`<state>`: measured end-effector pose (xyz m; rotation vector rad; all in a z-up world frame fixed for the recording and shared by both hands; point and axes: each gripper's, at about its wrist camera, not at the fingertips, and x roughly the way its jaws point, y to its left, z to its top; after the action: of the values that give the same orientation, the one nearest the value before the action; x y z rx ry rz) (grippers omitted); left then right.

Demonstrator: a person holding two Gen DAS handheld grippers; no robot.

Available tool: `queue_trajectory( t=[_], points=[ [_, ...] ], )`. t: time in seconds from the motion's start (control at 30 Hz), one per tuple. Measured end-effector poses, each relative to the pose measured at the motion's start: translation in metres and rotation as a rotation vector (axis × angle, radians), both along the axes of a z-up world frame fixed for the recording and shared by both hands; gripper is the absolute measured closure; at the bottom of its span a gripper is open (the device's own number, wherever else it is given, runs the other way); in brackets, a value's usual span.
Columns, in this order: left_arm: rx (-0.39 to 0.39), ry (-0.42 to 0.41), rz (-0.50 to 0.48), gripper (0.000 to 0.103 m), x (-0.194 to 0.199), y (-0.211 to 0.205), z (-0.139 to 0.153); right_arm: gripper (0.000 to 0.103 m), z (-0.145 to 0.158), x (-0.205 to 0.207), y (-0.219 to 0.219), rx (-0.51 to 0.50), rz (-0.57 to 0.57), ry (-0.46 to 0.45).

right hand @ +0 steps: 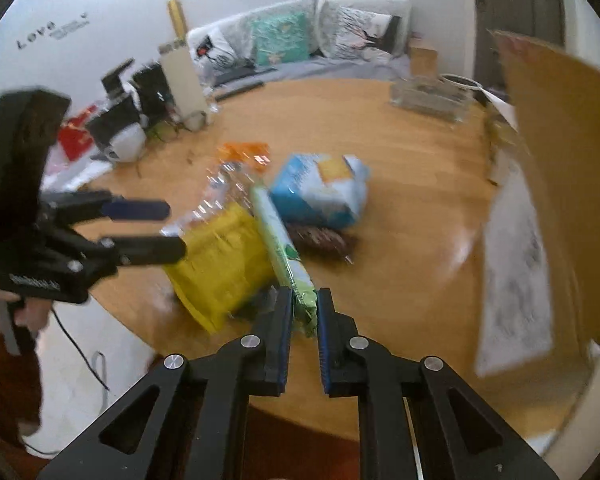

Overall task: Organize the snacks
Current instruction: 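Grasp the green stick pack with the right tool while the left tool grasps the yellow biscuit pack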

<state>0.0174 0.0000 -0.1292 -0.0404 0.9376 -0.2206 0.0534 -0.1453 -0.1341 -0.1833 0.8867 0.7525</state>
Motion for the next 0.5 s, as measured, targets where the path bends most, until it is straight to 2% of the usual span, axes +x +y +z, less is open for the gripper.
queue_trajectory(
  t=[0.23,0.3,0.37,0.5],
  points=[
    [0.093,0.017,0.019,0.031,0.016,-0.025,-0.012,0.093,-0.023,0.004,-0.016,-0.036,-0.07,0.056],
    [0.104,0.02,0.025,0.029,0.019,-0.028,-0.015,0.092,-0.023,0.003,-0.014,-0.04,-0.065,0.044],
    [0.122,0.021,0.026,0.029,0.021,-0.031,-0.017,0.085,-0.021,0.002,-0.012,-0.04,-0.045,0.035],
    [0.164,0.019,0.027,0.029,0.022,-0.032,-0.021,0.082,-0.019,0.002,-0.009,-0.02,-0.017,0.03]
  ],
)
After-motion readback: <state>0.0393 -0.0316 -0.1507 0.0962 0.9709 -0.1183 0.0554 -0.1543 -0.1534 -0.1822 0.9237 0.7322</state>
